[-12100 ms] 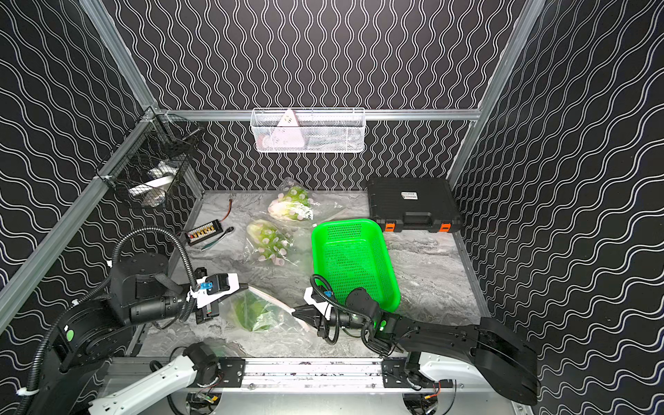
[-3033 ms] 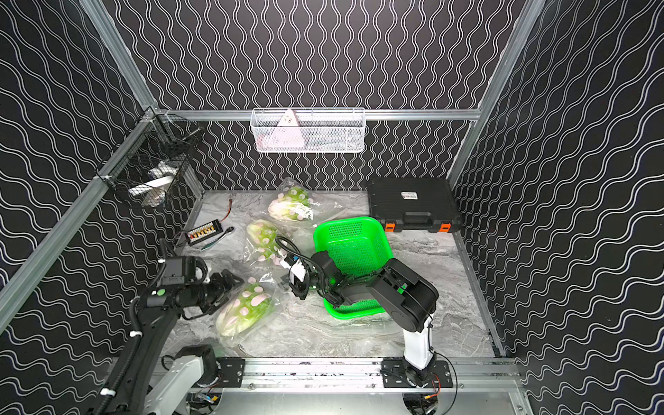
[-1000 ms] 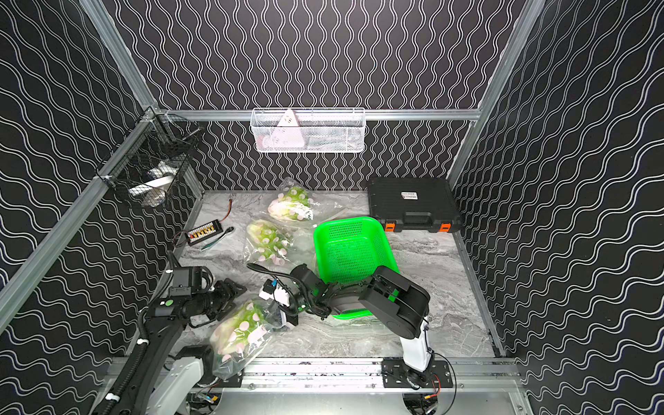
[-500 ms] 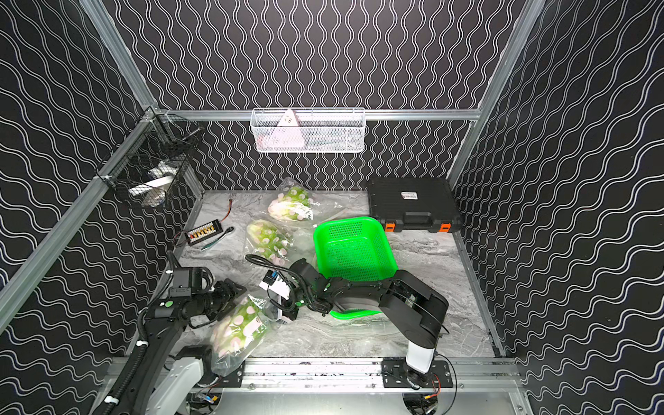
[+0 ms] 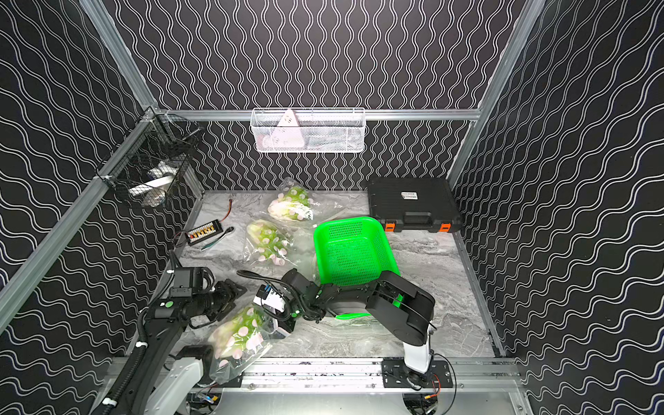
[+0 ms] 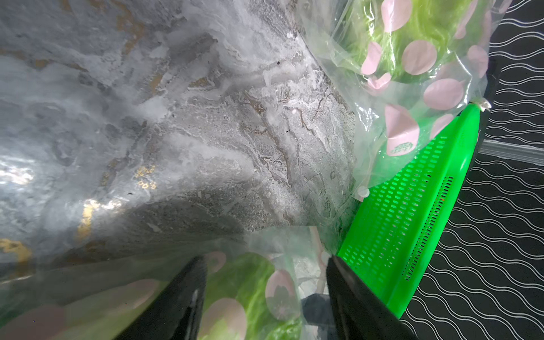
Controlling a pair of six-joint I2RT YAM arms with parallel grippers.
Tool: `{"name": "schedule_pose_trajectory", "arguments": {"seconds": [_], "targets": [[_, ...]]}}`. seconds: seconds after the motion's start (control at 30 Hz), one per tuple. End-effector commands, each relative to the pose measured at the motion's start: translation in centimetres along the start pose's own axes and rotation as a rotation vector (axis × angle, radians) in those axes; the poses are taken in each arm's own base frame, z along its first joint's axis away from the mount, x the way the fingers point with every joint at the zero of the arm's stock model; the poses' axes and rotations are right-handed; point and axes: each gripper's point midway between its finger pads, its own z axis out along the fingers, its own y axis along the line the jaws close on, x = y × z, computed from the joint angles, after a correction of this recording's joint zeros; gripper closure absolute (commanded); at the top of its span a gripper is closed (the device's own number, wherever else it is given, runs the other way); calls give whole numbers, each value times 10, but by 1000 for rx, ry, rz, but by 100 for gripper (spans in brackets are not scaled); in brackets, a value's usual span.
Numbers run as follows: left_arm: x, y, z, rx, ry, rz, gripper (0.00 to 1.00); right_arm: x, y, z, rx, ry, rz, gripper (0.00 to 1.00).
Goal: Open the zip-top bag and take out the chinese cabbages
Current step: Pick up the Chinese cabbage from the zipper food storage bag.
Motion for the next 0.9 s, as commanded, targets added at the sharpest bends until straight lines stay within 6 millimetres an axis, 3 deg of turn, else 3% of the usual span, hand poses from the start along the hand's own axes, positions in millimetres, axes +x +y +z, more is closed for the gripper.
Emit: {"name": "schedule_pose_trajectory", "arguments": {"seconds": [0.0,0.13,0.27,0.37,0.43,0.5,0.63,0.73,0.87], "targets": [[1,3,0,-14,-1,-23,30,-21,-7,1,33,-106,2,30],[2,3,1,-17,0,-21,30,-31,-5,3,6,-188,7,39],[0,1,1,-13,-5,-19,30,-34,-10,7,-6,-249,30,73],[-5,-7,-1,2,-15,5,26,-41,-22,-8,58,-325,39,100],[-10,-16,-3,10,-15,29,20,-48,-39,-26,132,-371,69,100],[-16,-25,-5,15,-11,56,4,-52,-59,-51,209,-412,106,100],[-29,-47,-4,15,25,122,1,-57,-90,-95,341,-437,122,100],[-35,-55,-2,3,53,144,1,-55,-103,-106,381,-397,118,100],[-30,-52,4,21,76,104,1,-52,-109,-102,358,-360,131,100]]}}
